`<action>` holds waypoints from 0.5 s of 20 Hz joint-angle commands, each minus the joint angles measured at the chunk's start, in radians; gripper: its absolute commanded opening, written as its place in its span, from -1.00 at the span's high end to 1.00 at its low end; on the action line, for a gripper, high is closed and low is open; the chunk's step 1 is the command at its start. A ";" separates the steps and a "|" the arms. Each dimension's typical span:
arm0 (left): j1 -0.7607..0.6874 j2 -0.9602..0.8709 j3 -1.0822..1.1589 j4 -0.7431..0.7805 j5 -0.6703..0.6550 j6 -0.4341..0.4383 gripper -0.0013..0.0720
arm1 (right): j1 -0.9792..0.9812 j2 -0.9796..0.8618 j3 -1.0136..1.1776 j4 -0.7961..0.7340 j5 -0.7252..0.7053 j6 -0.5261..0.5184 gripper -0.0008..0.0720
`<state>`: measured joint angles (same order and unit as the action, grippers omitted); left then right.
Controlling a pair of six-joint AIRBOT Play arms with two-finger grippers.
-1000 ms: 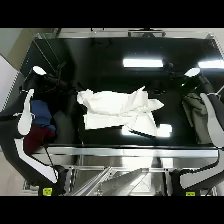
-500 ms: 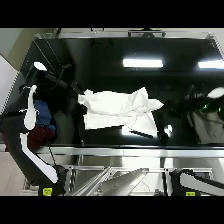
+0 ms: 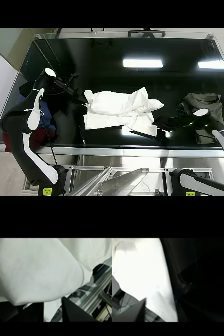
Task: Fold the shirts.
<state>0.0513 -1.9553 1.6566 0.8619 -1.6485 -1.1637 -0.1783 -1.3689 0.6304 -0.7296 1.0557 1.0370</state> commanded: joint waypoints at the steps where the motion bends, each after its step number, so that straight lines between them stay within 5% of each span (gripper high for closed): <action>1: -0.003 -0.001 0.018 -0.001 -0.002 0.000 0.88 | 0.068 -0.032 -0.012 0.118 -0.035 -0.108 0.28; 3: -0.003 -0.001 0.041 -0.003 -0.002 0.000 0.90 | 0.076 -0.031 0.001 0.140 -0.027 -0.119 0.92; 10: 0.021 0.000 0.151 -0.183 -0.063 -0.018 0.79 | 0.003 0.048 0.121 0.095 0.067 -0.064 0.93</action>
<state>0.0673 -1.9553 1.7729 0.7349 -1.6699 -1.1660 -0.1566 -1.3464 0.7204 -0.6266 1.0863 0.9504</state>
